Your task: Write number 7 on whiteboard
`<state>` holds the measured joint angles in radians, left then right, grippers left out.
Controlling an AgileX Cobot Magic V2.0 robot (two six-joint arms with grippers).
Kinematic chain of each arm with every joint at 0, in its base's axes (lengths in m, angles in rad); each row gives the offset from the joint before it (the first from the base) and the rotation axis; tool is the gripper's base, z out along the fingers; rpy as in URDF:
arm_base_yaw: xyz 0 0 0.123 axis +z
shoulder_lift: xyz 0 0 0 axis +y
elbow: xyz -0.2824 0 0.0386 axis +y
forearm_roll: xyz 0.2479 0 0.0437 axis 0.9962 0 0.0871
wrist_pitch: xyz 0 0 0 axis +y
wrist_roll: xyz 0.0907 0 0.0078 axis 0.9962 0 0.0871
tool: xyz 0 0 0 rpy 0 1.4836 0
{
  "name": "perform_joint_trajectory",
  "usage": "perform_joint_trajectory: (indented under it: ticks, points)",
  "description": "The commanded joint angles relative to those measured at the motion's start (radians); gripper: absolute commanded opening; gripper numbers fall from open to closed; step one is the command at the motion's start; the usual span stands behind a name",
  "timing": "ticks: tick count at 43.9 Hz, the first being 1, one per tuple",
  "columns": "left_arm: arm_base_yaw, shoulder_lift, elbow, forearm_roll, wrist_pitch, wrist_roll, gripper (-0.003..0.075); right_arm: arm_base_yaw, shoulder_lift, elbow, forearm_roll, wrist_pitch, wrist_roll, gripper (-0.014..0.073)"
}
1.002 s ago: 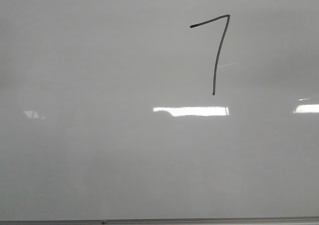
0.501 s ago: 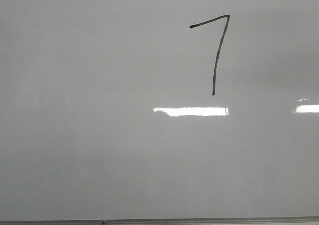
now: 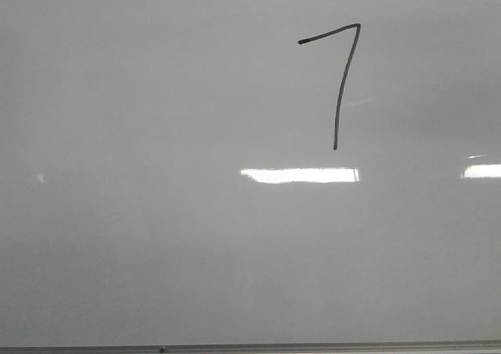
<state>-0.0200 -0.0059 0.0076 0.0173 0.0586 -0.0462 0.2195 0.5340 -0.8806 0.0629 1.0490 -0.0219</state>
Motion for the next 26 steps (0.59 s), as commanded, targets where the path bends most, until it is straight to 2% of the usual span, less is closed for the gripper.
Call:
perform_joint_trajectory:
  ticks: [1, 26]
  points:
    - [0.001, -0.016, 0.013, -0.017, -0.116, 0.046, -0.002, -0.007, 0.003, -0.022, -0.006, -0.058, 0.0, -0.0069]
    - [0.001, -0.014, 0.013, -0.039, -0.112, 0.055, -0.002, -0.007, 0.003, -0.022, -0.006, -0.058, 0.0, -0.0069]
